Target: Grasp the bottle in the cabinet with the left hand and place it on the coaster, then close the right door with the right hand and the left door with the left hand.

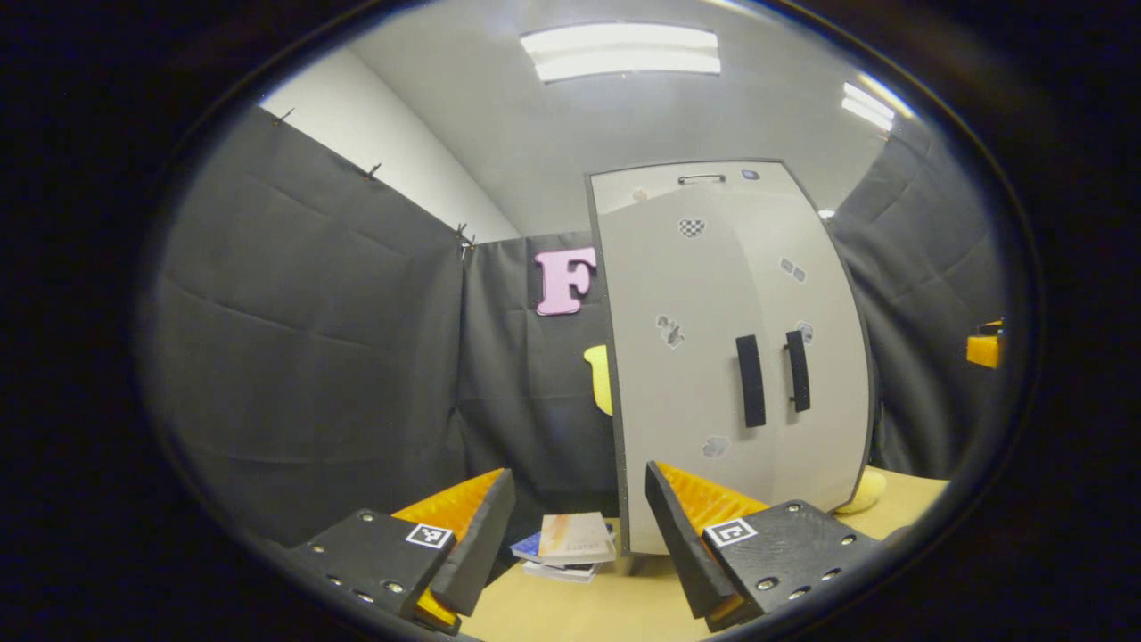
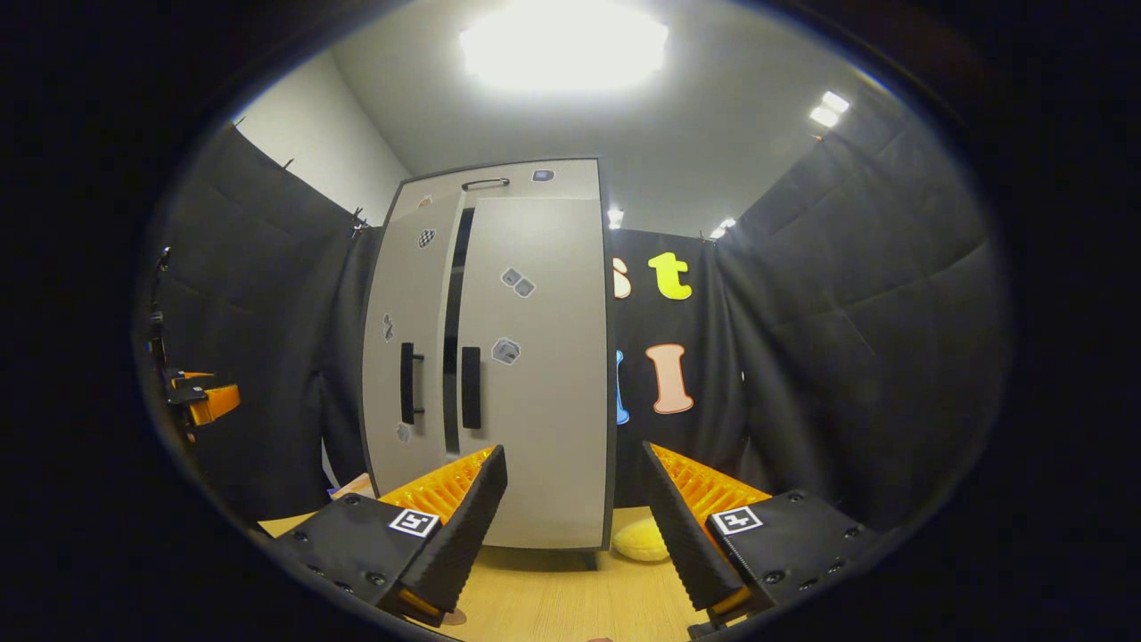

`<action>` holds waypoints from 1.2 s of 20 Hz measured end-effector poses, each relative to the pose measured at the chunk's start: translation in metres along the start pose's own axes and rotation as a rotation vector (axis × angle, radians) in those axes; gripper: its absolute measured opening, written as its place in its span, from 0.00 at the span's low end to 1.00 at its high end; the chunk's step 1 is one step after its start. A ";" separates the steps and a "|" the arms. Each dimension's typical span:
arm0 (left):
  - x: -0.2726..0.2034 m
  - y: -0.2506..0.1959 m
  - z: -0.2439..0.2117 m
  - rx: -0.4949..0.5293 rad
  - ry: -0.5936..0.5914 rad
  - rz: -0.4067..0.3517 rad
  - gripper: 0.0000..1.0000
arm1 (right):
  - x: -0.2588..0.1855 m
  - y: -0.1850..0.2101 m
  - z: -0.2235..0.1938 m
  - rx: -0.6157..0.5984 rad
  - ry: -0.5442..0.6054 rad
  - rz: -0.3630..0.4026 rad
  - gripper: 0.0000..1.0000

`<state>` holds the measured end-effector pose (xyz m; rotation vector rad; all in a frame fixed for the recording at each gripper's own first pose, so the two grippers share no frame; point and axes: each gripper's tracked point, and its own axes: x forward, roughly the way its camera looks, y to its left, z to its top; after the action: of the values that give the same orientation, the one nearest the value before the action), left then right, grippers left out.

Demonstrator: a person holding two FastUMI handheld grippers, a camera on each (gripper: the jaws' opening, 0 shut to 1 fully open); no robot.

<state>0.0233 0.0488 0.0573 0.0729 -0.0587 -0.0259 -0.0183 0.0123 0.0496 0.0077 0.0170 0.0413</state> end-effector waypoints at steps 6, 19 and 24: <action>-0.017 0.016 -0.010 -0.009 0.001 0.002 0.87 | -0.014 0.011 0.001 -0.002 -0.023 0.008 0.91; -0.020 0.015 -0.023 -0.005 0.016 -0.013 0.87 | -0.019 0.009 -0.003 0.013 -0.029 -0.014 0.95; -0.018 0.015 -0.022 0.001 0.018 -0.011 0.87 | -0.018 0.005 -0.002 0.014 -0.033 -0.018 0.95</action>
<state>0.0068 0.0655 0.0357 0.0742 -0.0404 -0.0364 -0.0366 0.0168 0.0479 0.0219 -0.0159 0.0235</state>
